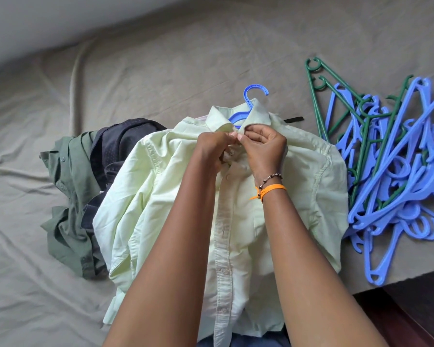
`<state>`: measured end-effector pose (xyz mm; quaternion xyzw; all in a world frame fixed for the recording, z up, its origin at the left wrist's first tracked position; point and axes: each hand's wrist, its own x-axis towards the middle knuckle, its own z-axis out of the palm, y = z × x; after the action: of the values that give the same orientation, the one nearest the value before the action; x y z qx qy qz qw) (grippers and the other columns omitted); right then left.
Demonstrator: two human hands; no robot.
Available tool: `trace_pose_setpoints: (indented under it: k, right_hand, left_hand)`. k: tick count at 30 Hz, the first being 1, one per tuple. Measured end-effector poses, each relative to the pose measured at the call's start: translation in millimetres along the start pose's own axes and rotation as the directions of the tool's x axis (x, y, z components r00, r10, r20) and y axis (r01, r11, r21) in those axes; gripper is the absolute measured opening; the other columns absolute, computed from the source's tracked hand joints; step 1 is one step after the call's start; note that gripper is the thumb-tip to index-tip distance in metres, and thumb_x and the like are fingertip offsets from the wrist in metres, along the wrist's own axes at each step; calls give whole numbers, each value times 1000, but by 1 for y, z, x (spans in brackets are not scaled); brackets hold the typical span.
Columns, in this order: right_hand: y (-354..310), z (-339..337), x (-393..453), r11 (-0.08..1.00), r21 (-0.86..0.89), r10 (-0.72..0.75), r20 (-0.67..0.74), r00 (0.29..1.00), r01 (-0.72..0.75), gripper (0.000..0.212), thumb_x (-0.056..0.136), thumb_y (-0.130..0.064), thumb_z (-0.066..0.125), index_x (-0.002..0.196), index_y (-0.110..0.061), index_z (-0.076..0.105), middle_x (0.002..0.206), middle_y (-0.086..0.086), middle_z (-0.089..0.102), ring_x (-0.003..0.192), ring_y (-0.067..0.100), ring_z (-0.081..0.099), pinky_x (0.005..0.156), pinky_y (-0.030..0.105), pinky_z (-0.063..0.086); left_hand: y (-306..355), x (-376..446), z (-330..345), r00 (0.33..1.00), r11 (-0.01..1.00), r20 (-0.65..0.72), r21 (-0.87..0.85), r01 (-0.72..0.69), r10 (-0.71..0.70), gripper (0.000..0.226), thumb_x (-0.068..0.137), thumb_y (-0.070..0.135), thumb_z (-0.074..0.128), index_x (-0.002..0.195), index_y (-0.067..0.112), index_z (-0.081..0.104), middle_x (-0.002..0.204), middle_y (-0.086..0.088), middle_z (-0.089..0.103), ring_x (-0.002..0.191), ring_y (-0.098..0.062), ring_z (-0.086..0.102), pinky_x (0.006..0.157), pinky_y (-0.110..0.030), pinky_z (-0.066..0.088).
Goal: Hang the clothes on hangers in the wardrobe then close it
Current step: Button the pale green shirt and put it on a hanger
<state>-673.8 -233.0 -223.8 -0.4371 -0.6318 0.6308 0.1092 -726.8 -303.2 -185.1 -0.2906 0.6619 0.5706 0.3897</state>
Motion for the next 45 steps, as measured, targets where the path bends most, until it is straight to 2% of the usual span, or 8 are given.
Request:
trace_pose_setpoints:
  k: [5,22,28,32,35,37,42,45]
  right_hand:
    - [3,-7,3,999,16,47,72,996,-48,21,70,-4,66,65,-24,68,66,5,70,66,19,67,77,48,57]
    - [6,-13,-2,996,36,69,191,979,-77,20,76,15,63,88,-1,67,67,-3,69,60,1,64,64,18,53]
    - [-15,-39,-7,907,222,251,398,883,-358,24,84,17,54,85,-6,60,61,-4,69,55,3,64,57,13,52]
    - [-37,-55,15,997,75,-7,-28,1000,9,26,80,12,54,87,-13,52,78,2,61,64,6,58,62,18,46]
    - [-59,-42,40,898,-384,-196,94,976,217,28,86,-7,57,114,-7,54,112,9,59,102,20,56,92,28,43]
    - [-71,-33,50,837,-516,-71,228,971,182,41,91,-19,58,127,-3,48,130,12,53,121,25,49,102,31,34]
    - [-101,-35,22,934,-278,-160,236,959,224,6,87,-19,65,81,-18,63,70,-1,56,64,3,51,71,23,43]
    - [-127,-49,-16,904,-297,-222,285,932,307,27,96,-23,53,73,-17,65,58,14,48,58,17,49,62,27,40]
  left_hand:
    - [-3,4,-7,1000,998,23,62,6,-8,21,86,3,63,68,13,61,32,7,45,34,-9,44,48,-20,35]
    - [-13,11,-9,984,951,16,253,-176,178,25,84,7,70,61,7,59,52,-5,58,43,-11,52,46,-16,40]
    - [-21,-7,-16,921,940,303,162,-302,244,25,96,5,51,73,2,59,56,-7,60,36,-5,45,32,-13,30]
    - [-26,-24,-11,902,904,267,173,-391,339,24,93,2,55,70,7,62,50,5,61,42,1,52,47,-11,40]
    - [-38,-36,-16,892,877,271,223,-425,363,18,88,3,62,71,6,65,55,8,63,48,4,52,52,-12,41]
    - [-45,-50,-21,887,874,270,217,-434,374,15,84,3,67,70,8,66,55,10,63,52,4,52,54,-11,41]
    - [-59,-90,-33,894,852,312,316,-418,323,2,80,3,72,81,5,73,63,6,67,57,2,55,64,-18,45]
    - [-59,-116,-50,908,747,249,515,-419,338,8,84,6,68,88,7,74,84,-8,72,68,-5,62,68,-23,42]
